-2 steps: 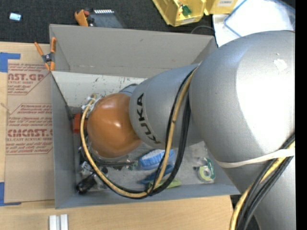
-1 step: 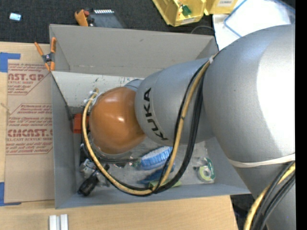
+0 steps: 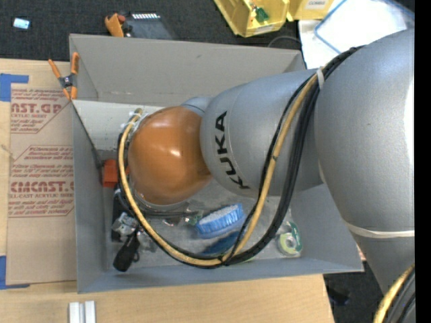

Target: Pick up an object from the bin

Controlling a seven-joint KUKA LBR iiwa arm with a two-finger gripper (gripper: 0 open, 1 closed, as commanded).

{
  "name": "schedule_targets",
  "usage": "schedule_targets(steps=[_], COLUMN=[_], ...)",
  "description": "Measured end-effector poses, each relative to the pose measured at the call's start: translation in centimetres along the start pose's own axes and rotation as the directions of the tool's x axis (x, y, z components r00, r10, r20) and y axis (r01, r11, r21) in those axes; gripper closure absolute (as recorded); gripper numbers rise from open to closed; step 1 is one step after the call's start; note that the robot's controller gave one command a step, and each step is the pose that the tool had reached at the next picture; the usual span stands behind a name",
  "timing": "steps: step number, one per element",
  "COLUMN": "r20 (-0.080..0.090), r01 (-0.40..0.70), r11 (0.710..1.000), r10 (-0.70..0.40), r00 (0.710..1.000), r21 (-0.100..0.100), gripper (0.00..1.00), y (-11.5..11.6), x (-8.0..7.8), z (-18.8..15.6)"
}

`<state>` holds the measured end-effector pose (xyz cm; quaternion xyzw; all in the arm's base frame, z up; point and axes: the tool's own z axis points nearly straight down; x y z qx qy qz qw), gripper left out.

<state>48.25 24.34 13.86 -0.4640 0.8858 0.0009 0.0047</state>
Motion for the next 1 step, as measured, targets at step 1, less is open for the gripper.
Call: schedule_targets(steps=[1], r20=[0.0], r01=[0.0], r11=[1.0], r10=[0.0], r00=[1.0], r21=[0.0], gripper=[1.0], y=[-0.01], x=[-0.03], z=[-1.93])
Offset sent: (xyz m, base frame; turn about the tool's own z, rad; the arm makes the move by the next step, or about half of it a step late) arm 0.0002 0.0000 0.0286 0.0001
